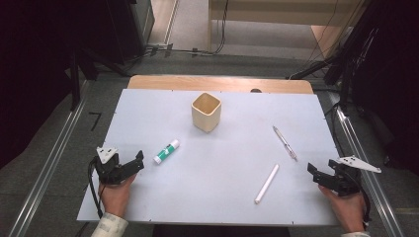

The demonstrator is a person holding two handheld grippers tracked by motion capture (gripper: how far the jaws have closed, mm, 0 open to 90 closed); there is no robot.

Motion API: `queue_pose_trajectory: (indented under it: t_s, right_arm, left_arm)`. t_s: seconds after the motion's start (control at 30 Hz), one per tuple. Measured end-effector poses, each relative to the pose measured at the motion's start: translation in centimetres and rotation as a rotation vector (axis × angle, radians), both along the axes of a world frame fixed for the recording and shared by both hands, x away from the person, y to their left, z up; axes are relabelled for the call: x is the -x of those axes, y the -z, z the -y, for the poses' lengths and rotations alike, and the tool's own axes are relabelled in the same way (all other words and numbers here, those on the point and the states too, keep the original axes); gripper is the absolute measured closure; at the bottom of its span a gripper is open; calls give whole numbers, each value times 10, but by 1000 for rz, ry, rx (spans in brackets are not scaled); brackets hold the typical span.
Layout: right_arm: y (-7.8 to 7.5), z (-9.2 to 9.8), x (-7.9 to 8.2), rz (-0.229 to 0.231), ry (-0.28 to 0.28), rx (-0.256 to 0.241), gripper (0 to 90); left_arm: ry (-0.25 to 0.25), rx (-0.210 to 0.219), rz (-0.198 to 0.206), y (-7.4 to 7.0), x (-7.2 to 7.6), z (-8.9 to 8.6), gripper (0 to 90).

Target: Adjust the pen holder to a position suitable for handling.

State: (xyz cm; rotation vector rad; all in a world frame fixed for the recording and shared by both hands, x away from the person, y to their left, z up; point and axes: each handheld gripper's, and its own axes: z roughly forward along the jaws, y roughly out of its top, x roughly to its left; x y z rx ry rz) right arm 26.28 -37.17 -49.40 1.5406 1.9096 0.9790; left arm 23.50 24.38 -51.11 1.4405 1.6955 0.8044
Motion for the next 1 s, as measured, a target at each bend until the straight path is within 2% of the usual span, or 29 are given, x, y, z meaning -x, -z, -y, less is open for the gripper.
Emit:
queue_pose_trajectory:
  t_s: [0.27,0.4,0.5,0.7,1.0]
  right_arm:
    - [0,-4,0,-1,-13,2,170]
    - [1,-5,-1,-2,-22,5,169]
    - [0,-5,-1,0,-5,15,168]
    - [1,-6,-1,1,-8,10,168]
    - [2,-7,-1,-6,-11,8,168]
  left_arm:
    - [9,9,5,-3,-1,3,72]
    - [35,15,25,-9,-3,9,72]
    - [56,14,22,-10,-4,12,72]
    - [76,19,35,-14,-7,17,84]
    - [89,23,30,-17,-18,17,96]
